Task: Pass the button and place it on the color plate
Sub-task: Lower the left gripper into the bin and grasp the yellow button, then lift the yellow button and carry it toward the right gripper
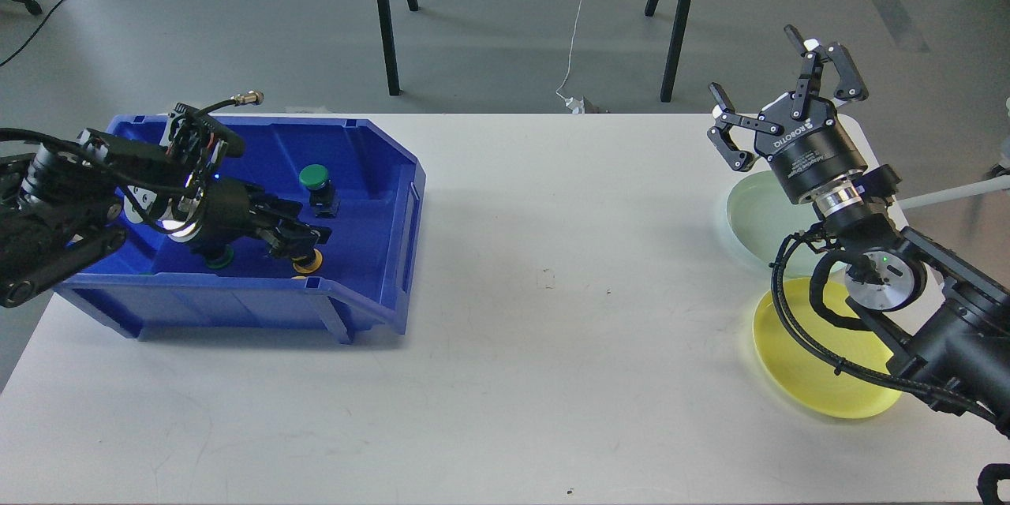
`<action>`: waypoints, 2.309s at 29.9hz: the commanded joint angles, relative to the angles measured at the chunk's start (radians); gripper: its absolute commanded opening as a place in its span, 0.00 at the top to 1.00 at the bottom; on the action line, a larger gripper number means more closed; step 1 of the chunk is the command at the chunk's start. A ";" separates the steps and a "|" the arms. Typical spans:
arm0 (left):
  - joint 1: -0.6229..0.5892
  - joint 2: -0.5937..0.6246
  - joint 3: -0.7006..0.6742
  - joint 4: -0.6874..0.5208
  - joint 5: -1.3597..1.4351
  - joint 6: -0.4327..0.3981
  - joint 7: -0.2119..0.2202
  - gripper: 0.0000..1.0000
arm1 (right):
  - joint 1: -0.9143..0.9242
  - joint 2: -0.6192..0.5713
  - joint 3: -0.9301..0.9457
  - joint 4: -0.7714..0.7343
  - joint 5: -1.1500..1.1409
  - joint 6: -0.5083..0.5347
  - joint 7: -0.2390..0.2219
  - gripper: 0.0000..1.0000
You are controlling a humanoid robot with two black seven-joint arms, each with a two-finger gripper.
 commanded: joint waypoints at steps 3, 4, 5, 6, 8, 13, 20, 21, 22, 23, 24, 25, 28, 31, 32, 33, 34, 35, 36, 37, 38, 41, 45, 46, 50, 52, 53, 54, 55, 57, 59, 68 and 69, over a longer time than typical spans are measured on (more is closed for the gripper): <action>0.025 0.001 0.000 0.000 0.005 0.000 0.000 0.27 | -0.004 -0.001 0.000 0.000 0.002 0.000 0.000 0.01; 0.028 0.001 0.000 0.000 0.005 0.000 0.000 0.27 | -0.004 0.000 0.000 0.000 0.000 0.000 0.000 0.01; 0.029 0.003 0.000 0.000 0.005 0.000 0.000 0.27 | -0.004 0.000 0.000 0.002 0.000 0.000 0.000 0.01; 0.029 0.004 0.002 0.000 0.005 0.001 0.000 0.27 | -0.004 0.000 0.001 0.002 0.000 0.000 0.000 0.01; 0.034 0.006 0.002 0.000 0.005 0.003 0.000 0.27 | -0.004 0.000 0.001 0.000 0.000 0.000 0.000 0.01; 0.032 0.007 0.000 0.000 0.002 0.006 0.000 0.33 | -0.004 0.000 0.001 0.002 0.000 0.000 0.000 0.01; 0.031 0.011 0.000 0.002 0.006 0.006 0.000 0.77 | -0.014 0.000 0.010 0.003 0.000 0.000 0.000 0.01; 0.032 0.011 0.000 0.002 0.006 0.008 0.000 0.85 | -0.017 0.000 0.014 0.003 0.002 0.000 0.000 0.01; 0.032 0.011 0.002 0.002 0.006 0.011 0.000 0.87 | -0.023 0.000 0.015 0.005 0.002 0.000 0.000 0.01; 0.032 0.011 0.002 0.002 0.006 0.020 0.000 0.88 | -0.026 0.000 0.018 0.005 0.002 0.000 0.000 0.01; 0.032 0.011 0.000 0.002 0.006 0.032 0.000 0.89 | -0.029 0.000 0.021 0.006 0.000 0.000 0.000 0.01; 0.032 0.011 0.000 0.002 0.005 0.041 0.000 0.89 | -0.029 0.000 0.023 0.008 0.002 0.000 0.000 0.01; 0.020 0.017 -0.017 -0.012 -0.007 0.043 0.000 0.90 | -0.030 0.000 0.024 0.008 0.002 0.000 0.000 0.01; -0.006 0.038 -0.067 -0.015 -0.043 0.034 0.000 0.90 | -0.030 0.000 0.040 0.008 0.002 0.000 0.000 0.01; -0.015 0.050 -0.099 -0.017 -0.064 0.029 0.000 0.90 | -0.032 0.000 0.044 0.008 0.002 0.000 0.002 0.01; -0.023 0.061 -0.137 -0.018 -0.098 0.017 0.000 0.90 | -0.030 0.000 0.053 0.009 0.002 0.000 0.002 0.01; -0.026 0.069 -0.182 -0.026 -0.144 -0.015 0.000 0.90 | -0.030 0.000 0.066 0.009 0.002 0.000 0.002 0.01; -0.032 0.076 -0.223 -0.034 -0.194 -0.058 0.000 0.90 | -0.030 -0.001 0.073 0.011 0.002 0.000 0.002 0.01; -0.038 0.089 -0.281 -0.047 -0.261 -0.118 0.000 0.90 | -0.030 -0.001 0.079 0.012 0.002 0.000 0.000 0.01; -0.041 0.102 -0.335 -0.063 -0.323 -0.164 0.000 0.90 | -0.030 -0.004 0.079 0.015 0.002 0.000 0.000 0.01; -0.041 0.116 -0.401 -0.087 -0.398 -0.164 0.000 0.90 | -0.030 -0.012 0.079 0.023 0.003 0.000 0.000 0.01; -0.026 0.126 -0.567 -0.197 -0.584 -0.164 0.000 0.90 | -0.044 -0.089 0.066 0.109 -0.003 0.000 0.002 0.01; 0.025 0.038 -0.623 -0.270 -0.779 -0.164 0.000 0.90 | -0.135 -0.207 0.060 0.303 -0.059 0.000 0.008 0.01; 0.037 0.000 -0.627 -0.268 -0.814 -0.164 0.000 0.90 | -0.170 -0.231 0.061 0.372 -0.098 0.000 0.009 0.01; 0.155 -0.155 -0.655 -0.241 -0.836 -0.164 0.000 0.90 | -0.299 -0.250 0.086 0.599 -0.340 -0.138 0.021 0.02; 0.202 -0.218 -0.679 -0.219 -0.830 -0.164 0.000 0.89 | -0.308 -0.244 0.077 0.649 -0.441 -0.233 0.021 0.02; 0.218 -0.244 -0.688 -0.207 -0.828 -0.164 0.000 0.89 | -0.307 -0.238 0.070 0.658 -0.472 -0.275 0.021 0.03; 0.233 -0.267 -0.693 -0.187 -0.830 -0.164 0.000 0.89 | -0.302 -0.232 0.058 0.661 -0.494 -0.316 0.021 0.04; 0.239 -0.282 -0.695 -0.178 -0.830 -0.164 0.000 0.89 | -0.299 -0.222 0.046 0.661 -0.497 -0.343 0.021 0.05; 0.243 -0.302 -0.693 -0.170 -0.828 -0.164 0.000 0.89 | -0.288 -0.186 0.021 0.654 -0.500 -0.381 0.021 0.06; 0.244 -0.309 -0.692 -0.167 -0.828 -0.164 0.000 0.89 | -0.268 -0.158 -0.003 0.650 -0.505 -0.407 0.021 0.08; 0.279 -0.344 -0.681 -0.164 -0.775 -0.164 0.000 0.89 | -0.178 -0.072 -0.065 0.626 -0.498 -0.473 0.021 0.10; 0.281 -0.345 -0.681 -0.164 -0.771 -0.164 0.000 0.89 | -0.166 -0.066 -0.074 0.623 -0.498 -0.473 0.021 0.10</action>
